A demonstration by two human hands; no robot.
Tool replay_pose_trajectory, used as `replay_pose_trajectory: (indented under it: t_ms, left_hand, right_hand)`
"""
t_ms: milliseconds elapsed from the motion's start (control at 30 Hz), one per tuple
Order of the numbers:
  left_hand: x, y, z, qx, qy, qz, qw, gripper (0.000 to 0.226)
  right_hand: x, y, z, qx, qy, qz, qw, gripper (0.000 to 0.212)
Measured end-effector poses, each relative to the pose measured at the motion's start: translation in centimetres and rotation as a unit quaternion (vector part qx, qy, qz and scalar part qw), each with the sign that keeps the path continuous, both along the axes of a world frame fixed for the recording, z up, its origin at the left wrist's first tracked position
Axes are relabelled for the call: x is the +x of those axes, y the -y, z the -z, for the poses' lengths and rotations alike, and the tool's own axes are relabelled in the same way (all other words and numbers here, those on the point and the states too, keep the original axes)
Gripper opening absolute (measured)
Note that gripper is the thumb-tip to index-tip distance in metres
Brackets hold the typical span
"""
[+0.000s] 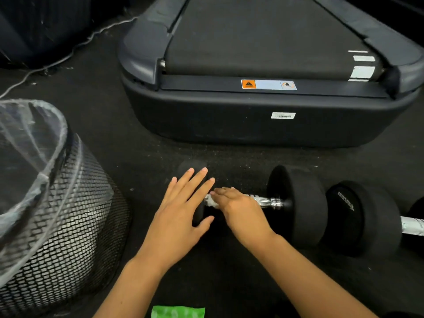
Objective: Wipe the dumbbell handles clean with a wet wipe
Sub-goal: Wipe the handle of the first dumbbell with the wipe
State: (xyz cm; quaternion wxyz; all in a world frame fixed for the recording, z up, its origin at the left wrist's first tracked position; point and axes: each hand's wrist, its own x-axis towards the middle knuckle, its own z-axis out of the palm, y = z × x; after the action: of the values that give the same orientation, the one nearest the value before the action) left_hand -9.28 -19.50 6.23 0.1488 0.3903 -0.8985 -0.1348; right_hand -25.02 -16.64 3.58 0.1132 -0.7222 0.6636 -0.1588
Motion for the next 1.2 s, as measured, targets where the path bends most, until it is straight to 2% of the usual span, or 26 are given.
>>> replay_pose_trajectory:
  t_ms: [133,200,267,400,567,667,733,800,833,900,933,967,1000,1100,1200]
  left_hand:
    - [0.0,0.1,0.0,-0.005,-0.002,0.004,1.000,0.079]
    - [0.0,0.1,-0.1,0.002,-0.005,0.000,1.000,0.079]
    - [0.0,0.1,-0.1,0.007,-0.003,0.000,1.000,0.078]
    - [-0.1,0.1,0.0,-0.002,-0.007,0.000,1.000,0.078]
    - [0.0,0.1,0.2,0.004,-0.016,-0.005,1.000,0.078]
    - [0.0,0.2,0.2,-0.005,-0.014,-0.002,1.000,0.079]
    - [-0.1,0.2,0.2,-0.001,-0.015,-0.006,1.000,0.080]
    - [-0.1,0.2,0.1,0.006,-0.011,-0.004,1.000,0.080]
    - [0.0,0.2,0.1,0.005,-0.010,-0.002,1.000,0.081]
    - [-0.1,0.2,0.2,0.000,-0.008,-0.001,1.000,0.081]
    - [-0.1,0.3,0.2,-0.002,-0.006,-0.002,1.000,0.082]
    - [-0.1,0.3,0.2,-0.004,-0.007,-0.004,1.000,0.082]
    - [-0.1,0.3,0.3,-0.002,-0.009,-0.007,1.000,0.083]
    - [-0.1,0.3,0.4,0.004,-0.014,-0.002,1.000,0.082]
    - [-0.1,0.4,0.4,-0.010,-0.017,-0.001,1.000,0.083]
  right_hand:
    - [-0.3,1.0,-0.8,0.008,-0.009,0.044,0.999,0.023]
    - [0.3,0.5,-0.1,0.008,-0.031,0.009,0.999,0.031]
    - [-0.4,-0.1,0.3,-0.017,-0.015,-0.012,1.000,0.038]
    - [-0.5,0.6,-0.2,0.007,0.003,0.031,0.999,0.036]
    - [-0.1,0.1,0.5,-0.006,0.012,0.003,1.000,0.042]
    - [0.1,0.6,0.0,-0.004,-0.004,0.036,0.999,0.038]
    - [0.8,0.3,0.3,0.006,-0.038,0.025,0.999,0.037]
    - [0.1,0.0,0.3,-0.037,-0.066,-0.006,0.997,0.040]
    - [-0.3,0.0,0.1,-0.016,-0.076,-0.012,0.997,0.039]
    - [-0.6,0.7,-0.8,0.027,-0.060,0.022,0.998,0.036]
    - [-0.2,0.8,-0.9,0.015,-0.040,0.037,0.998,0.035]
    - [0.3,0.7,-0.9,0.014,-0.057,0.034,0.998,0.035]
    - [0.6,0.5,-0.7,0.023,-0.077,0.013,0.997,0.037]
    - [-0.4,-0.1,0.4,-0.020,-0.064,-0.006,0.998,0.047]
    - [-0.2,0.3,-0.4,0.008,-0.040,0.019,0.999,0.038]
